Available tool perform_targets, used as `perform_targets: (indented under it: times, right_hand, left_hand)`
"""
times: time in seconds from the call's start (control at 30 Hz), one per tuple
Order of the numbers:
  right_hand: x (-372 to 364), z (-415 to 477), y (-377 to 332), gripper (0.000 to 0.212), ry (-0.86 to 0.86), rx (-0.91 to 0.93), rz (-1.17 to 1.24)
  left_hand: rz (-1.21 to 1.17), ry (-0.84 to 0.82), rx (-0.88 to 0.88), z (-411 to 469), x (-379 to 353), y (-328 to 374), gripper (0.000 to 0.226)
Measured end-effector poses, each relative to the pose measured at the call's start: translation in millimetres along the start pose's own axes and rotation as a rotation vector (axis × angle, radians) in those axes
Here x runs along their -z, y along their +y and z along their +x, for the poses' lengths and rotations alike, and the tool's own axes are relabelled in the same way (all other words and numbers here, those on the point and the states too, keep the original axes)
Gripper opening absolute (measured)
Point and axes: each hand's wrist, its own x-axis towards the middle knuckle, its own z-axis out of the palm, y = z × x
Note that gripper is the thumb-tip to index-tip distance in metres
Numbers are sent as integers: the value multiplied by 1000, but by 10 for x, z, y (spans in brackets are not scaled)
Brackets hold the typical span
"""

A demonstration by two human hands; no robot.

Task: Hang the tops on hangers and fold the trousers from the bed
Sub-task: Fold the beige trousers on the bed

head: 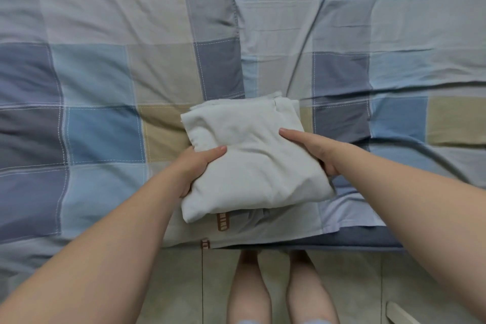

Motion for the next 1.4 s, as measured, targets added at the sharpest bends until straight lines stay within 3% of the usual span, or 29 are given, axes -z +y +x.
perform_targets:
  times: [0.17,0.3,0.43,0.63,0.77,1.0,1.1,1.27,1.4]
  right_hand:
    - [86,-579,420,68,-76,-132,116]
    - [-76,-1087,932,59,-52,-94,190]
    - [-278,-1661,1516,29,-65,13,389]
    - [-453,-2456,2268,53,20,153,639]
    - [-539,-3071,2682,45,151,311,767]
    - [-573,-4197,3617,32,482,589,963]
    - [-576,-4622,4228,11,598,701,1027]
    - [-684,-5266,5484,33,717,841,1111]
    - [-849,-5788,6450,35,855,959,1163]
  left_hand:
    - [-15,-265,283,-464,-57,-234,66]
    - [13,-282,308,-932,-171,-519,70]
    - [67,-301,278,-1486,-296,-678,60]
    - [211,-260,2,-2281,-603,-651,40]
    - [283,-273,-165,-2745,-901,-584,35]
    - [463,-365,-469,-3614,-1748,-604,49]
    - [506,-422,-596,-4053,-2185,-856,38]
    - [568,-559,-722,-4819,-2909,-1572,50]
    - [625,-676,-815,-5418,-3506,-2187,54]
